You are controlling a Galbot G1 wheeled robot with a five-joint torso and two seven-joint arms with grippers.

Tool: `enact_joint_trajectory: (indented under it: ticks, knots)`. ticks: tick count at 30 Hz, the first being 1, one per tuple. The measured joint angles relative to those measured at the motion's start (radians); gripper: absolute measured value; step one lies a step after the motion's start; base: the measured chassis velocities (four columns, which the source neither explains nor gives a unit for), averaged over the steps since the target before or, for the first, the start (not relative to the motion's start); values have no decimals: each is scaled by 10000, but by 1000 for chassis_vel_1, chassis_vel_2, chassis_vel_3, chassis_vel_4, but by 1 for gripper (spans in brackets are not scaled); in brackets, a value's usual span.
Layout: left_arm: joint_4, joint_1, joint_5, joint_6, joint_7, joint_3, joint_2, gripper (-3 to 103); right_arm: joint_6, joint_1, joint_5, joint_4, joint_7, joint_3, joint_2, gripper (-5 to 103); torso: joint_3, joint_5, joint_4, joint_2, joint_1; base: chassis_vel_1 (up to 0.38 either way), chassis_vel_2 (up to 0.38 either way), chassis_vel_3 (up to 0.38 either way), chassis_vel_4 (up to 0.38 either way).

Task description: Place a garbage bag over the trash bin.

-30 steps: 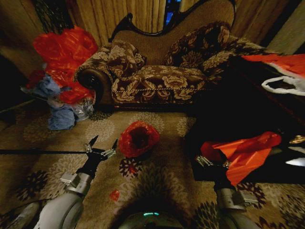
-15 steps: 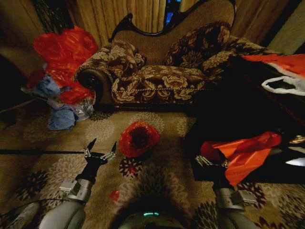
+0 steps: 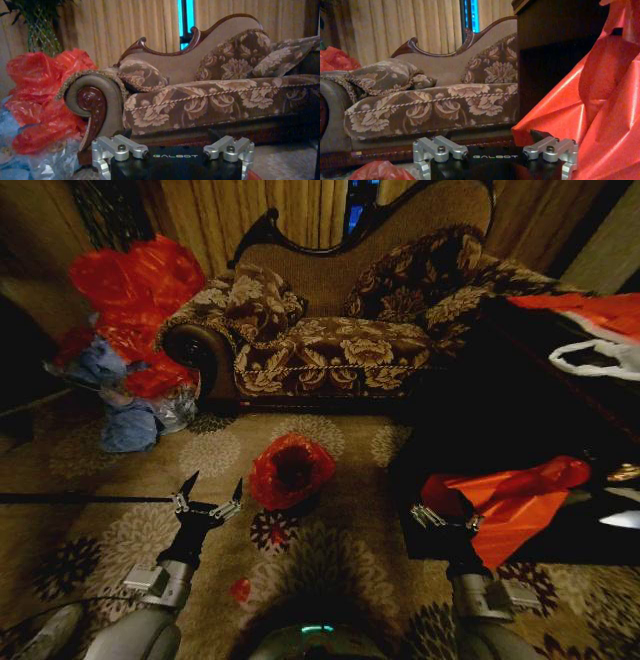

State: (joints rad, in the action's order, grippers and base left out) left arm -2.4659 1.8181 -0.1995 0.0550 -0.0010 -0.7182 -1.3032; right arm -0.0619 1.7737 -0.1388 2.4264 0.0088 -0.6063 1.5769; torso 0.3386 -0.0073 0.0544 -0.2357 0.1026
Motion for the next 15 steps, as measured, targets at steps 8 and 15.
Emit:
enact_joint_trajectory:
  ticks: [8, 15]
  knots:
    - [20, 11, -14, 11, -2, 3, 10, 100, 0, -3, 64, -14, 12, 23, 28, 100, 0, 0, 0, 0, 0, 0, 0, 0, 0]
    - [24, 11, -19, 15, -5, 4, 14, 100, -1, -2, 66, -17, 14, 23, 30, 100, 0, 0, 0, 0, 0, 0, 0, 0, 0]
